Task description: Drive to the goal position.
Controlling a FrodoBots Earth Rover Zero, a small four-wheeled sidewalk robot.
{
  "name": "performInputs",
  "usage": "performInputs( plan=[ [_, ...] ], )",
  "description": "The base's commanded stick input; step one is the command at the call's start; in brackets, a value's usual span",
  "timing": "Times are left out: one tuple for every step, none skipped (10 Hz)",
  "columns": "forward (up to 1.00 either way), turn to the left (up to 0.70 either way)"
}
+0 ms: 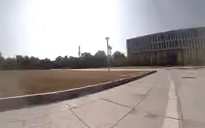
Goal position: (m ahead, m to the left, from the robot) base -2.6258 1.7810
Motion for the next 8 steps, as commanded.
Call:
performInputs(
  plan=[
    [0.70,-0.28],
    [0.70,-0.32],
    [0.70,-0.32],
    [0.70,-0.32],
    [0.70,-0.32],
    [0.70,-0.32],
    [0.70,-0.32],
    [0.70,-0.32]
  ],
)
